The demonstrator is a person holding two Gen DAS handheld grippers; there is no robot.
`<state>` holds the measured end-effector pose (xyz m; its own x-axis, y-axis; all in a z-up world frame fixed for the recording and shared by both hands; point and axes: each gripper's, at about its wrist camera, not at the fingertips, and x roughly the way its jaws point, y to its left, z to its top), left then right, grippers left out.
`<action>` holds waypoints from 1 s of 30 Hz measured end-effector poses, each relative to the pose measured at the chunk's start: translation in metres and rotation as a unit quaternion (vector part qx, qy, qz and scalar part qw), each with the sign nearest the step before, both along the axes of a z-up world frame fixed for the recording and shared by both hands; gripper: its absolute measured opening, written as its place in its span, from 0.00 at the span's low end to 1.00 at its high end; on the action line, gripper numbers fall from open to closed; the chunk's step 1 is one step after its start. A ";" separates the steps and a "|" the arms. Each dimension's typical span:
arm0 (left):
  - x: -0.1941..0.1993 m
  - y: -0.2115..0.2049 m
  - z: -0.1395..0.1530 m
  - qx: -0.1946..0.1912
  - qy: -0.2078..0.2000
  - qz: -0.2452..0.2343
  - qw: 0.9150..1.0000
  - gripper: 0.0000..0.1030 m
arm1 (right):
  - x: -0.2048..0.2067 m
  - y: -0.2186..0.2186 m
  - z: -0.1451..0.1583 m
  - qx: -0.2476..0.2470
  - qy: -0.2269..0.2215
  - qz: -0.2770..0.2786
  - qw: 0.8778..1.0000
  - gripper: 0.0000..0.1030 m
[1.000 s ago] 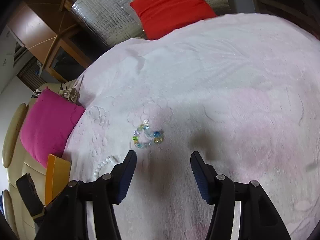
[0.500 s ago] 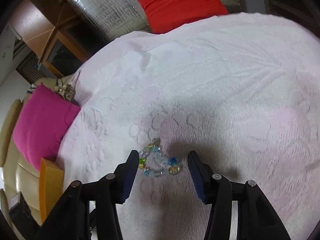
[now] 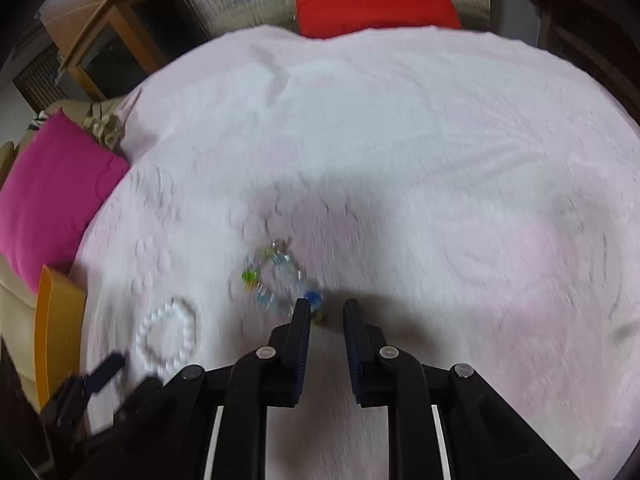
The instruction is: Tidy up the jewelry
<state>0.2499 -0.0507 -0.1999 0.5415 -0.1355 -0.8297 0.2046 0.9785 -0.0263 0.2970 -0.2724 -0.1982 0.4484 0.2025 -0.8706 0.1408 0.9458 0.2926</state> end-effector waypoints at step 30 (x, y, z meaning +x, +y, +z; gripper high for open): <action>0.003 0.009 0.010 -0.024 -0.008 0.022 0.999 0.61 | -0.027 0.009 0.002 -0.026 0.016 0.069 0.997 0.11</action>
